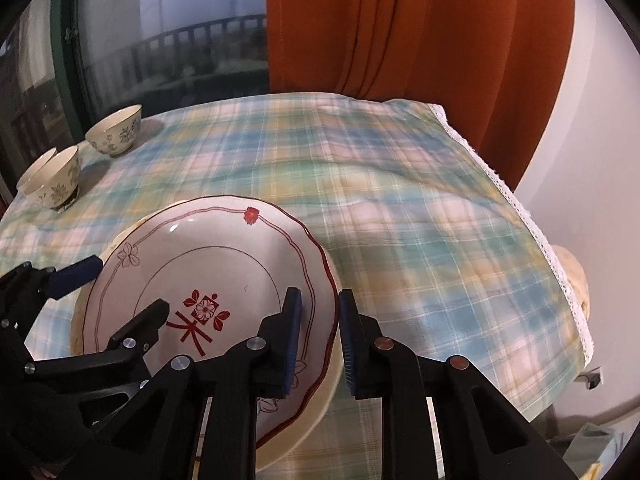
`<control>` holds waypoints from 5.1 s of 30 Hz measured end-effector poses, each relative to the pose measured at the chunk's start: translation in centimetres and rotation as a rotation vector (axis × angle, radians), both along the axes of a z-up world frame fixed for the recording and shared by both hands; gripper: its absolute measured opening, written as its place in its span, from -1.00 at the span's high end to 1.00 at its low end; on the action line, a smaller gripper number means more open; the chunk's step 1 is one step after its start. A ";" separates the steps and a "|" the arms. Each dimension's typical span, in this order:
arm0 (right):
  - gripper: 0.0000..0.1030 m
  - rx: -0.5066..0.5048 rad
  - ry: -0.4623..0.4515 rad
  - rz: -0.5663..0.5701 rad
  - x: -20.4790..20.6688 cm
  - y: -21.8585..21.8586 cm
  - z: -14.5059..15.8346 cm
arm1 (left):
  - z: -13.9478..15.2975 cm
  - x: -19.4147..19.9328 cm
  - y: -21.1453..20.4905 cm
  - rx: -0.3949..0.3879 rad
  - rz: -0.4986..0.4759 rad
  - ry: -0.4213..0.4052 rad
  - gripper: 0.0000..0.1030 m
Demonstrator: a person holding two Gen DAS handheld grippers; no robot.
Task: Organize plates and bowls
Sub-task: 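Lower the red-rimmed plate onto the yellow-flower plates and open both grippers, then move both grippers to the wide grey-rimmed bowl and grip its rim, then carry the grey-rimmed bowl with both grippers beside the plate stack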
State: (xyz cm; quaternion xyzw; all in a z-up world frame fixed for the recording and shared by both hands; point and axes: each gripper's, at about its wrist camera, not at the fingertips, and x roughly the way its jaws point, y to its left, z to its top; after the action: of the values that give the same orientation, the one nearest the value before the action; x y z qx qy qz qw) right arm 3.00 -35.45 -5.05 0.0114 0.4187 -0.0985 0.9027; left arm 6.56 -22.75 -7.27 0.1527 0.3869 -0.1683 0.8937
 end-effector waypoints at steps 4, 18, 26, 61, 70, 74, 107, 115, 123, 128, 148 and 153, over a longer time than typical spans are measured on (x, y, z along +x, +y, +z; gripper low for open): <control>0.58 0.012 0.010 0.010 0.2 0.7 -0.3 | 0.3 0.0 0.7 -0.011 -0.005 0.000 -0.46; 0.47 0.019 0.023 -0.052 -0.6 1.3 -1.0 | 0.2 -1.2 1.7 -0.021 -0.025 0.010 -0.46; -0.29 0.026 -0.039 -0.024 -2.0 3.5 0.3 | 0.4 -2.4 3.3 -0.043 -0.012 0.029 -0.48; -0.53 0.133 -0.143 0.129 9.6 21.0 5.5 | 6.6 8.0 21.8 -0.135 0.246 -0.093 -0.68; -0.53 0.150 -0.162 0.177 16.8 26.0 5.6 | 6.3 14.3 27.0 -0.168 0.368 -0.100 -0.68; -0.53 0.146 -0.171 0.184 19.4 27.6 5.1 | 5.6 16.4 28.0 -0.151 0.395 -0.112 -0.68; -0.07 0.124 -0.080 0.223 25.5 30.4 1.2 | 2.5 19.3 30.5 -0.153 0.510 -0.089 -0.37; 0.25 0.145 -0.026 0.255 25.9 31.0 -0.2 | 1.0 19.9 30.3 -0.200 0.492 0.018 0.14; 0.61 0.107 -0.021 0.257 26.2 31.6 -0.6 | 0.5 20.3 29.1 -0.202 0.439 0.020 0.38; 0.62 0.075 -0.010 0.256 25.5 31.6 -0.4 | 0.8 19.9 28.9 -0.176 0.430 0.014 0.38; 0.62 0.045 0.001 0.197 17.9 28.3 0.4 | 1.1 12.3 25.8 -0.199 0.367 0.022 0.38; 0.62 0.047 -0.013 0.182 15.7 27.0 0.8 | 1.4 10.2 24.4 -0.201 0.350 0.010 0.38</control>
State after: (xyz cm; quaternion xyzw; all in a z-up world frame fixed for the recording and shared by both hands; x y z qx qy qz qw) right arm 18.65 -8.49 -4.28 -0.0050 0.4143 -0.0059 0.9101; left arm 16.78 1.70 -5.87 -0.0075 0.3932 -0.0489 0.9181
